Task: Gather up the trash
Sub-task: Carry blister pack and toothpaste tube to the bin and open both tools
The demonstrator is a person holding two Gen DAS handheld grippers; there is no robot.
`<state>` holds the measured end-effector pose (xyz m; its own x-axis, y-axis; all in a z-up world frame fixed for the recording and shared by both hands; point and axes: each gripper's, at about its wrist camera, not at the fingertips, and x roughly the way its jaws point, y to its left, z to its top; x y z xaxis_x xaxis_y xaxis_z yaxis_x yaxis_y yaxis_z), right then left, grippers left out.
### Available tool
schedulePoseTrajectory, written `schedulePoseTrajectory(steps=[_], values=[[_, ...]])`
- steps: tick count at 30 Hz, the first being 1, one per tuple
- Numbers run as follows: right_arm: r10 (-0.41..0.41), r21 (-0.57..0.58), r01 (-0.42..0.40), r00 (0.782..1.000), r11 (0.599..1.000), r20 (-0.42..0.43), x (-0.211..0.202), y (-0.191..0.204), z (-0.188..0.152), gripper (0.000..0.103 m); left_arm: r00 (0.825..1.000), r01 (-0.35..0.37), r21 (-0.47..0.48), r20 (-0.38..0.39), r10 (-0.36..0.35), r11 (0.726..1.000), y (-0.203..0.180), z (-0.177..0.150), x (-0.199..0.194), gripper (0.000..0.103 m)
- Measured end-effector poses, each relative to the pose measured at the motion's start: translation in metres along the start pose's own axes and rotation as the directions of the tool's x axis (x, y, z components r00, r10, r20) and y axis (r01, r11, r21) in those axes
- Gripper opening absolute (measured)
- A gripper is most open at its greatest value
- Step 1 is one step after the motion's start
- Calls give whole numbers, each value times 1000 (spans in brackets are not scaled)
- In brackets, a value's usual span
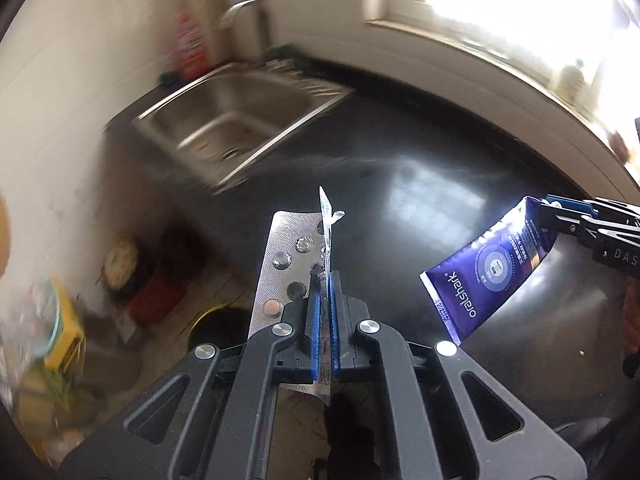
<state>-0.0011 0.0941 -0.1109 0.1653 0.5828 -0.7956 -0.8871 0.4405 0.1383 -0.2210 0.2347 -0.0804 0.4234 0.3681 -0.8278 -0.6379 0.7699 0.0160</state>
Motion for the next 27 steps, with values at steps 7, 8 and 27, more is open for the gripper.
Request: schedulePoseTrajectory(steps=[7, 8, 27], values=[[112, -213, -137, 986, 968, -125, 76, 123, 15, 28, 994, -102, -191, -67, 91, 976, 105, -53, -5, 3], [116, -237, -148, 983, 960, -144, 87, 138, 15, 28, 993, -109, -206, -74, 95, 973, 116, -59, -4, 3], [7, -464, -193, 927, 865, -374, 262, 277, 0, 29, 988, 31, -345, -132, -82, 938, 199, -96, 90, 3]])
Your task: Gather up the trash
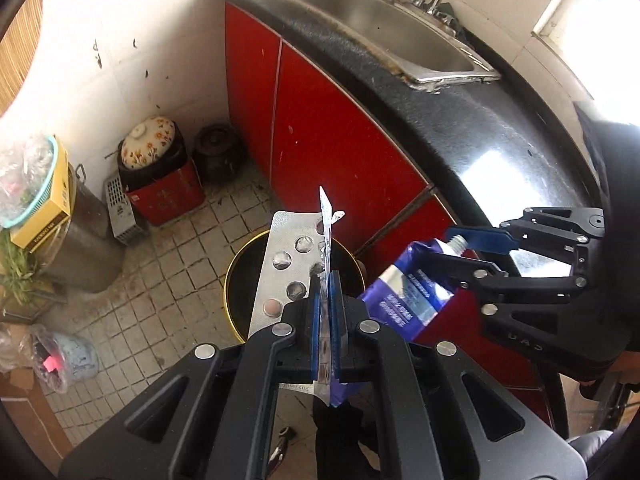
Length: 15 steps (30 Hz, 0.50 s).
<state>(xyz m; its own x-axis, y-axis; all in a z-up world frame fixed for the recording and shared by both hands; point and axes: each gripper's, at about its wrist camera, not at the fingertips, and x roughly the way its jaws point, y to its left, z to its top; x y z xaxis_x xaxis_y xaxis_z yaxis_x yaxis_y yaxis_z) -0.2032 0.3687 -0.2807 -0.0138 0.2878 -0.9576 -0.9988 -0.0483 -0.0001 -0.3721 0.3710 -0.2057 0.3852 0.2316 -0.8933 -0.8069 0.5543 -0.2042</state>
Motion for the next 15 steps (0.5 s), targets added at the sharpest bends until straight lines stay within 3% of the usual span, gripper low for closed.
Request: schedulePoseTrajectory(steps=[2, 3, 4, 6, 8, 13, 15], values=[[1, -11, -1, 1000, 1000, -31, 14, 0, 8, 44, 1000, 11, -9, -9, -11, 1000, 4, 0, 8, 4], [-7, -13, 6, 999, 1000, -33, 17, -1, 8, 67, 1000, 13, -18, -17, -13, 1000, 8, 1, 14, 9], [-17, -13, 17, 999, 1000, -27, 19, -3, 11, 71, 1000, 11, -31, -22, -12, 999, 12, 1, 19, 12], [-15, -5, 15, 1000, 1000, -16, 17, -8, 13, 71, 1000, 4, -35, -22, -4, 999, 14, 2, 23, 44], [-12, 10, 12, 1000, 1000, -7, 11, -14, 11, 71, 1000, 17, -34, -20, -17, 999, 13, 2, 25, 62], [-2, 49, 0, 999, 999, 41, -20, -30, 2, 71, 1000, 6, 5, -21, -6, 1000, 0, 3, 25, 68], [-4, 74, -1, 998, 997, 64, -39, -40, -4, 72, 1000, 5, 13, -12, -5, 1000, -10, 6, 19, 76]])
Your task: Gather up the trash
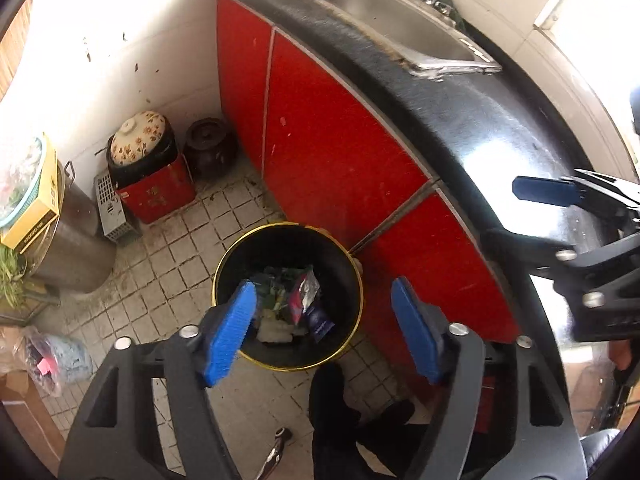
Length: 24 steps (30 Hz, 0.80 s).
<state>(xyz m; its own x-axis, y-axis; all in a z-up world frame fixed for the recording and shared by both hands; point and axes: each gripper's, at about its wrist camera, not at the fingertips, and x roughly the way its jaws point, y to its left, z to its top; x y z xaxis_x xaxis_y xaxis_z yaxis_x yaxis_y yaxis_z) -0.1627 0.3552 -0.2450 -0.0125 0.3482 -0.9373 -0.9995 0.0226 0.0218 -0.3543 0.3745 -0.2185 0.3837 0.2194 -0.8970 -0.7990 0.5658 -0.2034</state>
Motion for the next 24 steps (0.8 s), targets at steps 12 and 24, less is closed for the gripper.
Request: schedulePoseTrajectory(steps=[12, 24], values=[[-290, 425, 195, 942, 884, 171, -216, -125, -154, 95, 988, 65, 334, 110, -107, 940, -185, 34, -51, 96], [-636, 904, 343, 764, 255, -110, -364, -185, -412, 95, 956, 246, 707, -62, -288, 663, -447, 2, -61, 96]])
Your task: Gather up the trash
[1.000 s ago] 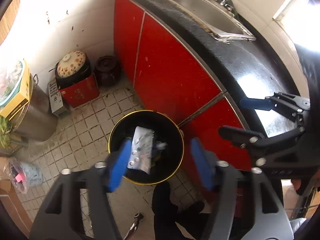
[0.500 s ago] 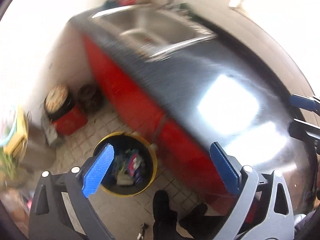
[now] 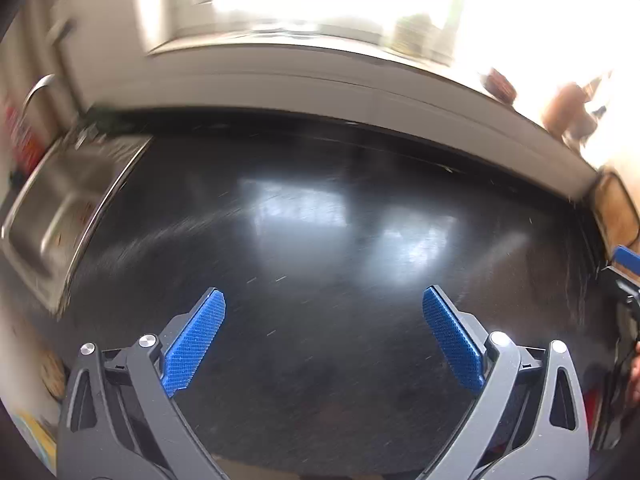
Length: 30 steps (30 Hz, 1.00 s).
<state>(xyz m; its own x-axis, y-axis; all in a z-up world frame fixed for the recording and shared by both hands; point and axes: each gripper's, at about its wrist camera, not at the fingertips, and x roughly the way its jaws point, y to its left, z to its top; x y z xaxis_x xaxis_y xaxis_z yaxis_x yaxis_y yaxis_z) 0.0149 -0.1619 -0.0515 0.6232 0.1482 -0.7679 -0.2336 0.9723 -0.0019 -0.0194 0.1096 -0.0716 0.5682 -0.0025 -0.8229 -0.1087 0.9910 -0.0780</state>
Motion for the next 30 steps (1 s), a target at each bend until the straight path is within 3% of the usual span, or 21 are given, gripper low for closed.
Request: schedulePoseTrajectory(steps=[5, 10, 30], values=[[-80, 159, 78, 997, 984, 1, -11, -59, -13, 95, 999, 19, 94, -30, -16, 995, -54, 17, 15, 96], [-108, 207, 105, 994, 973, 0, -15, -88, -16, 95, 999, 22, 140, -47, -16, 990, -79, 16, 20, 96], [-80, 162, 82, 997, 983, -20, -8, -89, -2, 95, 996, -41, 84, -75, 48, 996, -73, 18, 28, 96]])
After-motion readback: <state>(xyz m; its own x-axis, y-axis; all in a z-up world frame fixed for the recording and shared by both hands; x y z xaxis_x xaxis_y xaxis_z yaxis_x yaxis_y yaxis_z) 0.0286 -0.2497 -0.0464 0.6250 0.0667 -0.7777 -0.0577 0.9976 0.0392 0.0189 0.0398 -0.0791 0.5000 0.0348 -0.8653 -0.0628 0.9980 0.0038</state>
